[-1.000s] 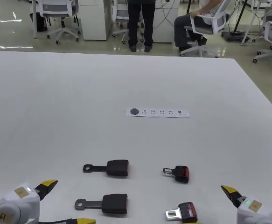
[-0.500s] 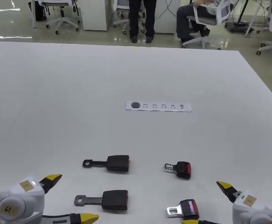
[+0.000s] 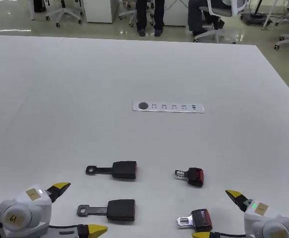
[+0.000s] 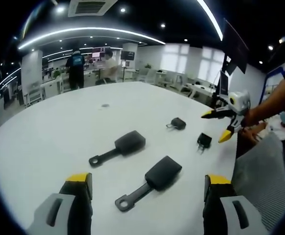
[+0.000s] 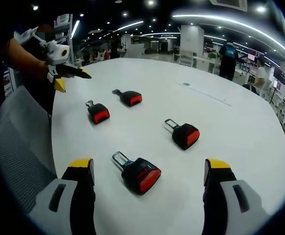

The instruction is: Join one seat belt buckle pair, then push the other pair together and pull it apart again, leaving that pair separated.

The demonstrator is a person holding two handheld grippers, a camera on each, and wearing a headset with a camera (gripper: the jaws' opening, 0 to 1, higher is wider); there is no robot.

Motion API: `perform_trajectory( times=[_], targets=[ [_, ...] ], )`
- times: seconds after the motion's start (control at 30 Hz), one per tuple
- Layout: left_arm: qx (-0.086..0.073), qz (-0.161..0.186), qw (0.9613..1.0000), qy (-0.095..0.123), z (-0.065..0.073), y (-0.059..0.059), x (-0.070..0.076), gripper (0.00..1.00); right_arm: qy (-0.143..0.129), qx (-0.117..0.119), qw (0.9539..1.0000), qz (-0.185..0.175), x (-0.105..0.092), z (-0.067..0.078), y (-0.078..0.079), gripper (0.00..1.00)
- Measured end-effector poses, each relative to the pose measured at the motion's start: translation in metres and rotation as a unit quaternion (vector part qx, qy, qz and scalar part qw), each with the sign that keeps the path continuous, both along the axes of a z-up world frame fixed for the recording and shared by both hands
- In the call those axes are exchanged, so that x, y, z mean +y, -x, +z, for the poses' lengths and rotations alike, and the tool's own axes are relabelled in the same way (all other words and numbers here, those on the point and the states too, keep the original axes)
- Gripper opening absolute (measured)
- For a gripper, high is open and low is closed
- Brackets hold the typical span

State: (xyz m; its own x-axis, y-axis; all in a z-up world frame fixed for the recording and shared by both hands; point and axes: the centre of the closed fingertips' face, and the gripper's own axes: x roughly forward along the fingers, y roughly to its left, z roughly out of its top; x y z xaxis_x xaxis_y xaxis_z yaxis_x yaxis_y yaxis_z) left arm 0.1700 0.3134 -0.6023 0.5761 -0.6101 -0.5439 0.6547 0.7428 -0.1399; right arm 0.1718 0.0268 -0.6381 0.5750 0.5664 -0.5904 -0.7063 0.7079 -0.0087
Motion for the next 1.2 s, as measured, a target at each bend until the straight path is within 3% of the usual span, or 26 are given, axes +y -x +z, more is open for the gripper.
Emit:
perform_trajectory(
  times=[0.67,1.03,1.2],
  targets=[
    [0.013,-0.070,0.9970,-0.030,-0.020,-0.004,-0.018,0.89,0.015,0.030,0.9970,0.070,0.010,-0.019,0.001,0.86],
    [0.019,-0.127,0.9904,-0.053,-0.031,-0.005,-0.035,0.81,0.051,0.050,0.9871,0.143,0.013,-0.032,0.006,0.78],
    [0.021,-0.161,0.9845,-0.067,-0.038,-0.004,-0.040,0.77,0.061,0.057,0.9814,0.173,0.015,-0.036,0.007,0.76]
  ],
)
